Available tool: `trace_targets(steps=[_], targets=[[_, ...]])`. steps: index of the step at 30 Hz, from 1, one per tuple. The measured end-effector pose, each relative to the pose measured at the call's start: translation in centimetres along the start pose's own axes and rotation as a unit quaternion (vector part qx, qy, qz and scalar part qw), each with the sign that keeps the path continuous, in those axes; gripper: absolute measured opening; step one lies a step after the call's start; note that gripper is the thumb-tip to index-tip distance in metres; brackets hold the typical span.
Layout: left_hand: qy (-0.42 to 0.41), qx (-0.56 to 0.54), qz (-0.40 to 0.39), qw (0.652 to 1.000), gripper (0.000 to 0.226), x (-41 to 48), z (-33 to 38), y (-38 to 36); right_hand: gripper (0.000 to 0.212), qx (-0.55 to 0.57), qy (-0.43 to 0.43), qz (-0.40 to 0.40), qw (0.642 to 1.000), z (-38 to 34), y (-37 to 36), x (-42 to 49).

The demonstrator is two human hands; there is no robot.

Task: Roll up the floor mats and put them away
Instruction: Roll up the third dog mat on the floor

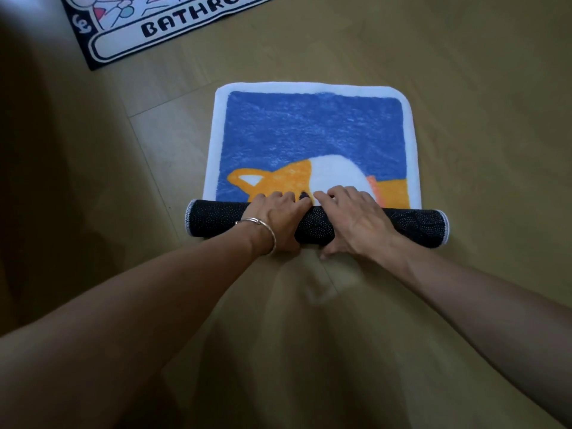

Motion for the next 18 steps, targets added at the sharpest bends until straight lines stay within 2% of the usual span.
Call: trace_targets(steps=[3, 5, 7, 8, 10, 12, 14, 16, 18], targets=[[-0.009, 0.001, 0.004, 1.000, 0.070, 0.1, 0.1, 0.2, 0.064, 0.010, -0.017, -0.012, 1.000, -0.1, -0.1, 0.0], [-0.017, 0.028, 0.008, 0.999, 0.092, -0.2, 0.1, 0.4, 0.050, 0.050, -0.026, -0.057, 0.997, 0.2, -0.1, 0.4], [-0.021, 0.056, 0.014, 0.998, 0.108, -0.4, 0.1, 0.6, 0.045, 0.096, -0.037, -0.114, 0.988, 0.8, -0.2, 0.5], [-0.018, 0.060, 0.011, 0.998, 0.105, -0.6, 0.0, 0.7, 0.044, 0.107, -0.039, -0.129, 0.985, 1.0, -0.2, 0.5], [-0.006, 0.053, 0.005, 0.999, 0.083, -0.5, 0.0, 0.4, 0.050, 0.100, -0.031, -0.109, 0.988, 0.9, -0.2, 0.5], [-0.002, 0.034, 0.003, 0.999, 0.064, 0.1, 0.0, 0.7, 0.070, 0.055, -0.008, -0.045, 0.997, 0.3, 0.2, 0.5], [-0.008, -0.002, -0.017, 1.000, 0.060, 0.7, -0.3, 0.9, 0.088, 0.004, 0.003, 0.010, 1.000, 0.1, 0.4, 0.2], [-0.014, -0.025, -0.035, 0.999, 0.062, 1.0, -0.5, 0.9, 0.086, -0.037, -0.001, 0.044, 0.998, -0.1, 0.4, -0.2], [-0.017, -0.014, -0.024, 0.999, 0.073, 0.7, -0.4, 0.7, 0.069, -0.046, -0.006, 0.059, 0.997, -0.4, 0.4, -0.4]])
Point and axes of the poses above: each hand's wrist, its own x-axis towards the middle knuckle, its own y-axis out of the back of the hand, z = x × y, the point moved 10 cm from there along x, towards the middle knuckle, and after that the axes turned 2 degrees about z, right-handed, at the moved point
